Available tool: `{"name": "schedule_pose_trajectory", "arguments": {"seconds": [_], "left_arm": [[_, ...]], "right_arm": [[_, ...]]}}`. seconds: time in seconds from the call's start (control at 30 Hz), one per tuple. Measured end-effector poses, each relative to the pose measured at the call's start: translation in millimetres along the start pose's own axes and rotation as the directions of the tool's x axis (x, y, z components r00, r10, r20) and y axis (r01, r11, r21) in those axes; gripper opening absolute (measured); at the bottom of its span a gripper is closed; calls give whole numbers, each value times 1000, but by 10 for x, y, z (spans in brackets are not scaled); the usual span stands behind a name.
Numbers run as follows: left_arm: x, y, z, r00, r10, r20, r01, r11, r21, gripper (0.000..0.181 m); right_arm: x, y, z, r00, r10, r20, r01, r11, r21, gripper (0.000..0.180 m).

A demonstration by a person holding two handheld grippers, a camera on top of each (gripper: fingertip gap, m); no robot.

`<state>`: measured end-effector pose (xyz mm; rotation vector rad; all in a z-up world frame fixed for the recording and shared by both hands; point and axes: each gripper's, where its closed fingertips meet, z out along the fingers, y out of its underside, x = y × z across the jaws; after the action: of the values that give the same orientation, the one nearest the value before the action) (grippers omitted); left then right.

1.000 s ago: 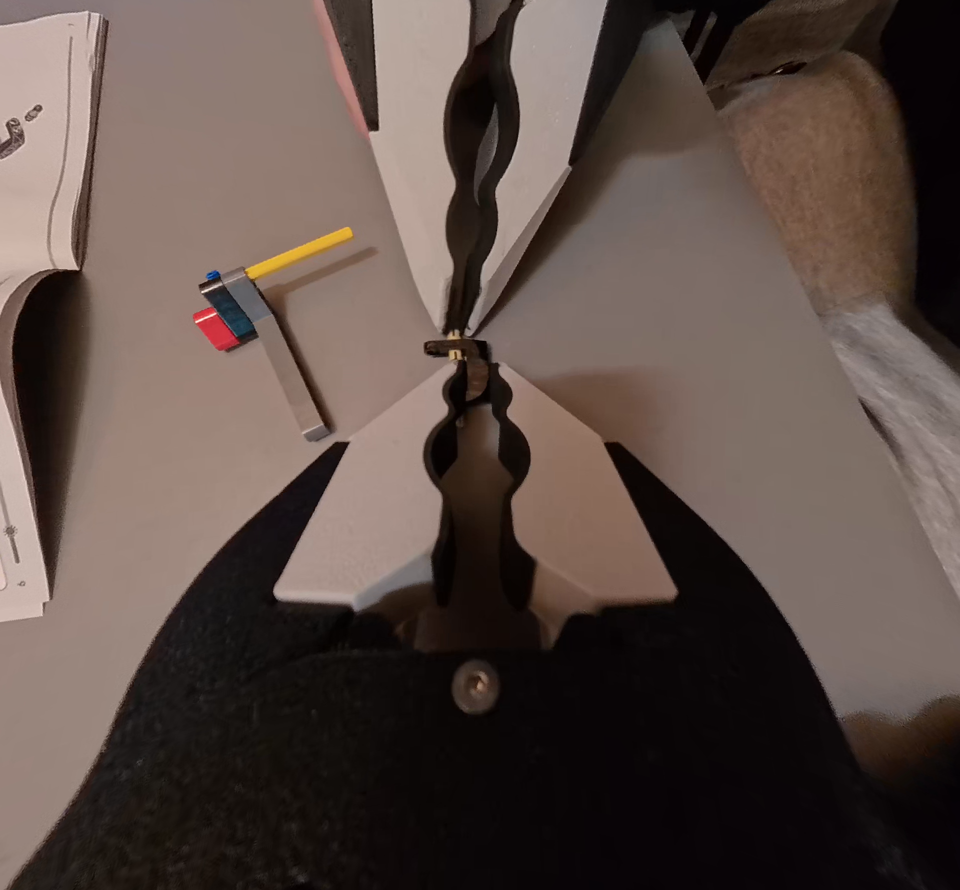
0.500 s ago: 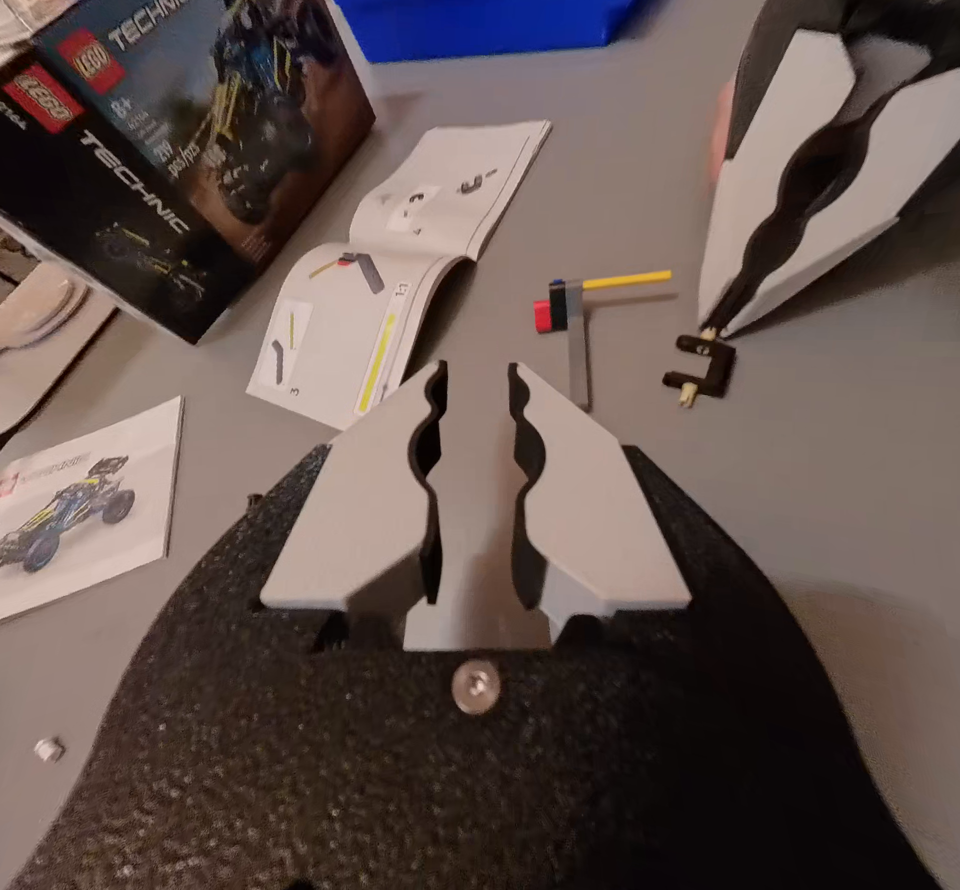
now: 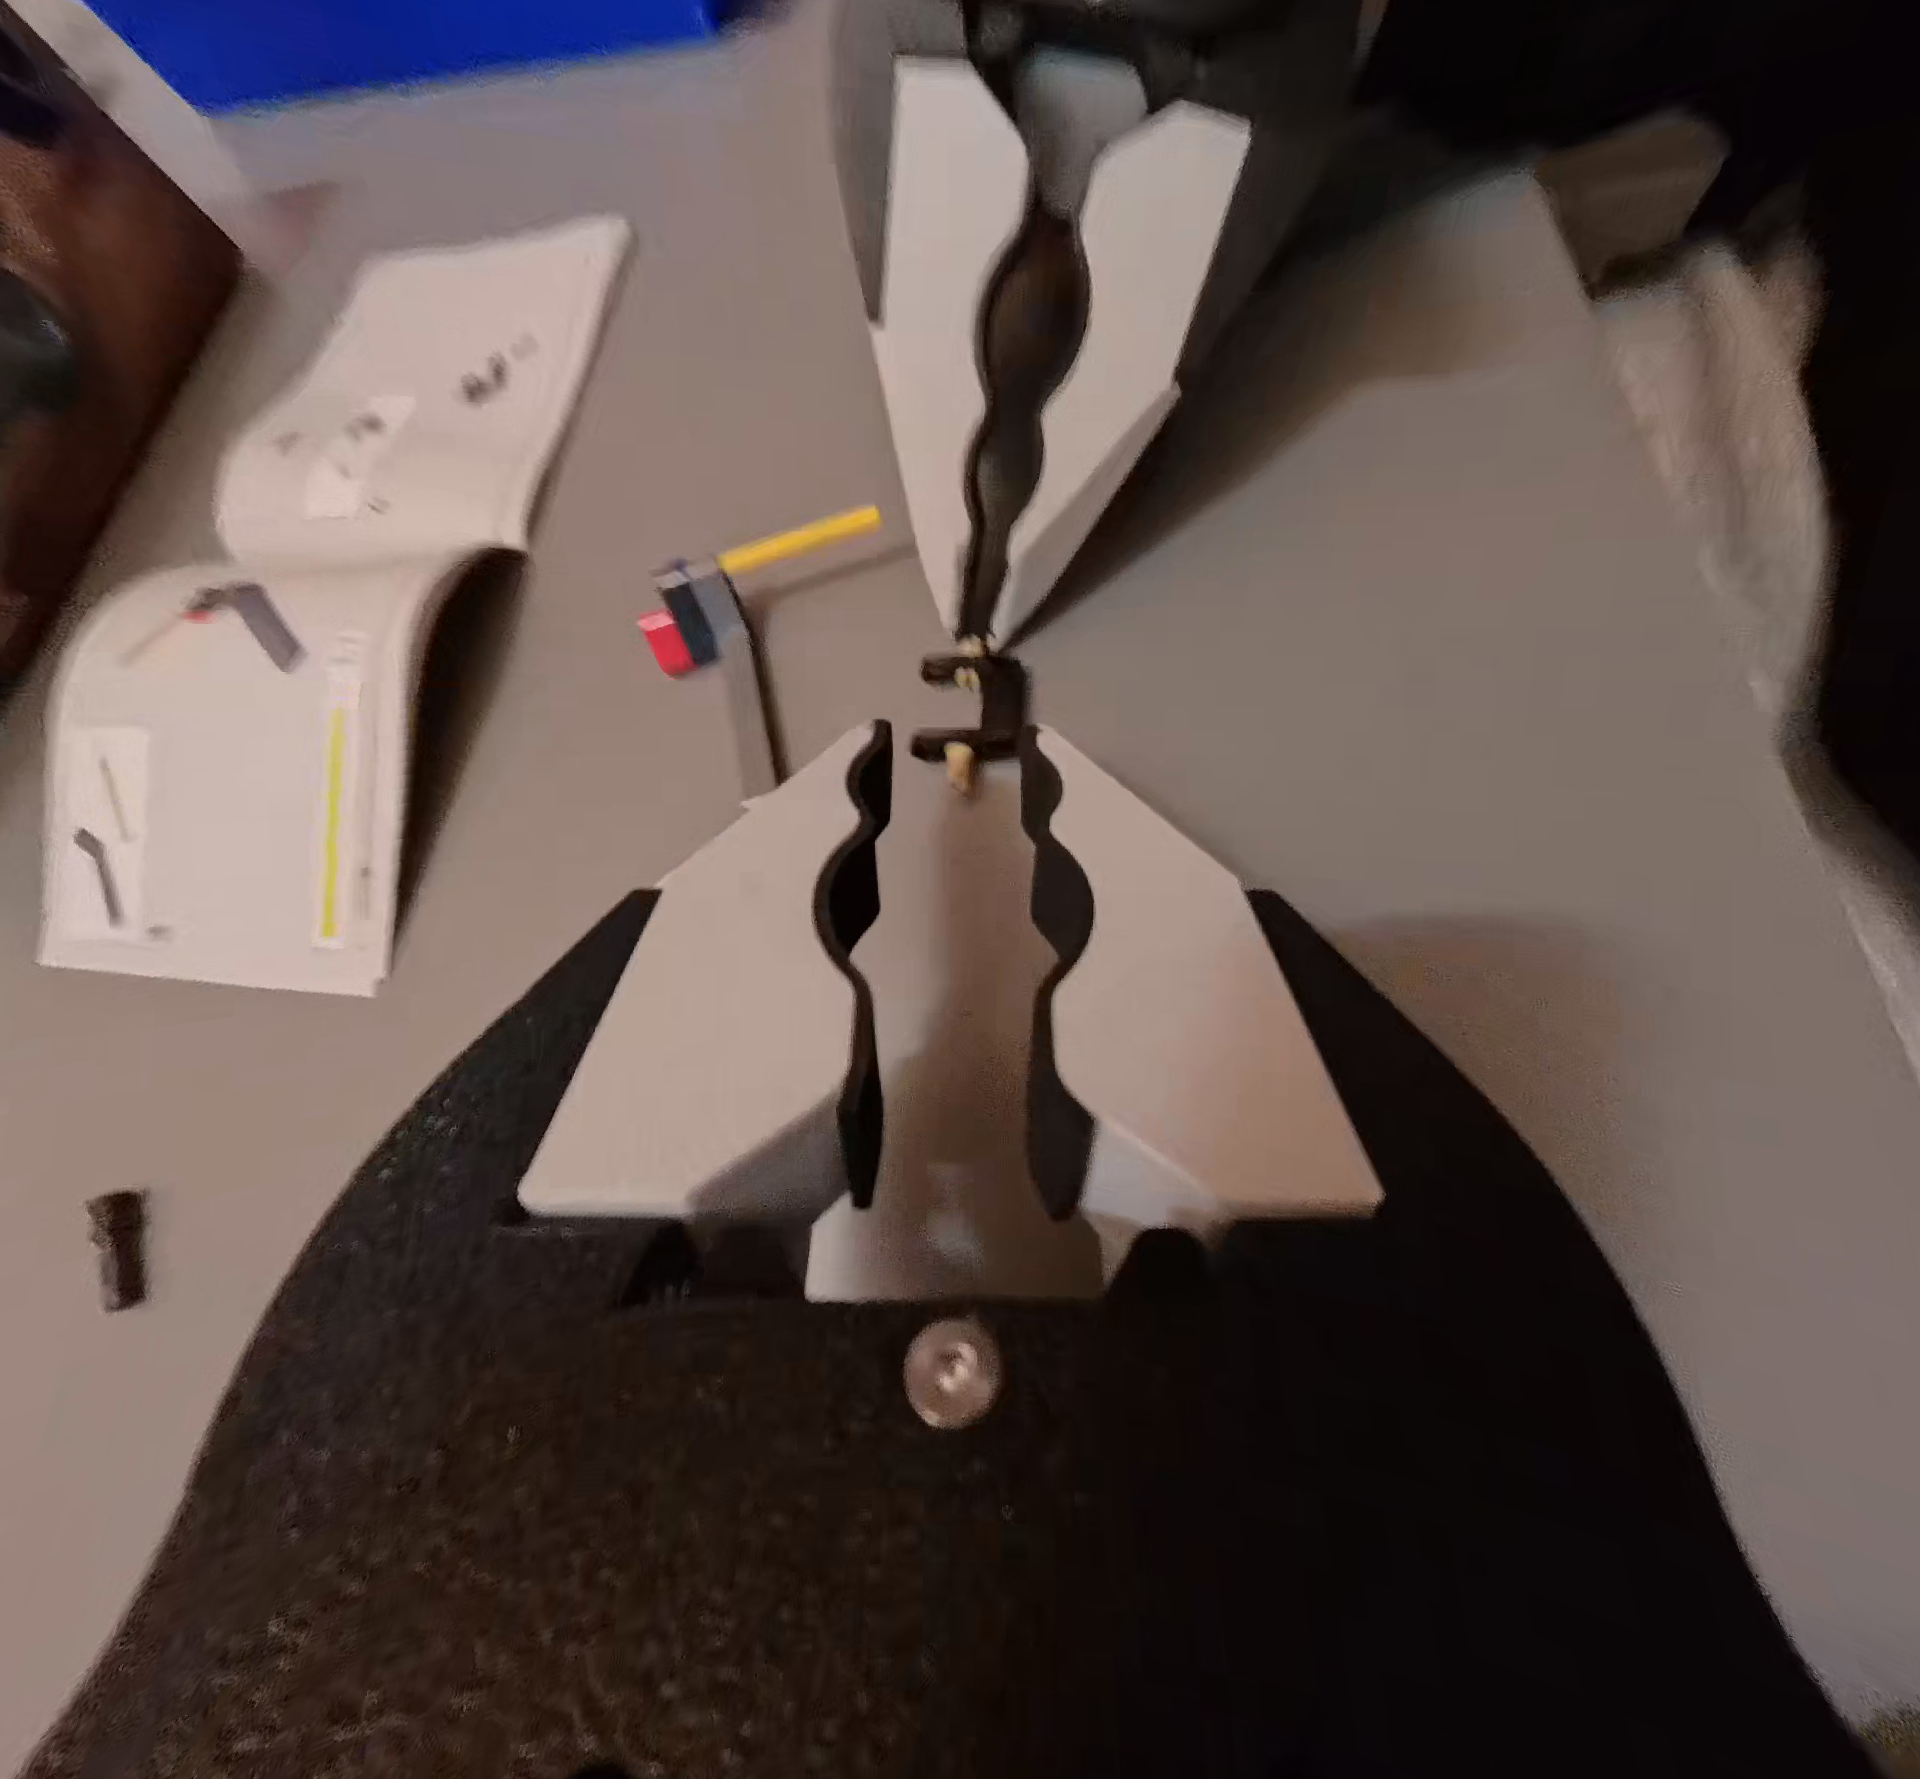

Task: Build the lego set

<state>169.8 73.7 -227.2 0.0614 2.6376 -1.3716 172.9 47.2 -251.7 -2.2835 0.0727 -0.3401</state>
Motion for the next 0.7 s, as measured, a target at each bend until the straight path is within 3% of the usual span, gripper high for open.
{"name": "schedule_pose_trajectory", "arguments": {"seconds": [0.1, 0.17, 0.27, 0.7], "left_arm": [[80, 228, 87, 999, -46, 15, 48, 982, -183, 27], [91, 190, 94, 998, -52, 42, 58, 985, -162, 23], [49, 222, 123, 993, -81, 87, 96, 978, -186, 1], [24, 242, 151, 994, -103, 33, 107, 974, -198, 0]], "right_arm": [[-8, -6, -2, 1000, -17, -7, 17, 1000, 4, 2], [-7, -9, -5, 999, -29, -19, 29, 1000, 6, 2], [-10, -15, -8, 998, -51, -35, 51, 999, 8, 1], [-15, -28, 7, 999, -41, 16, 41, 999, 16, 1]]}}
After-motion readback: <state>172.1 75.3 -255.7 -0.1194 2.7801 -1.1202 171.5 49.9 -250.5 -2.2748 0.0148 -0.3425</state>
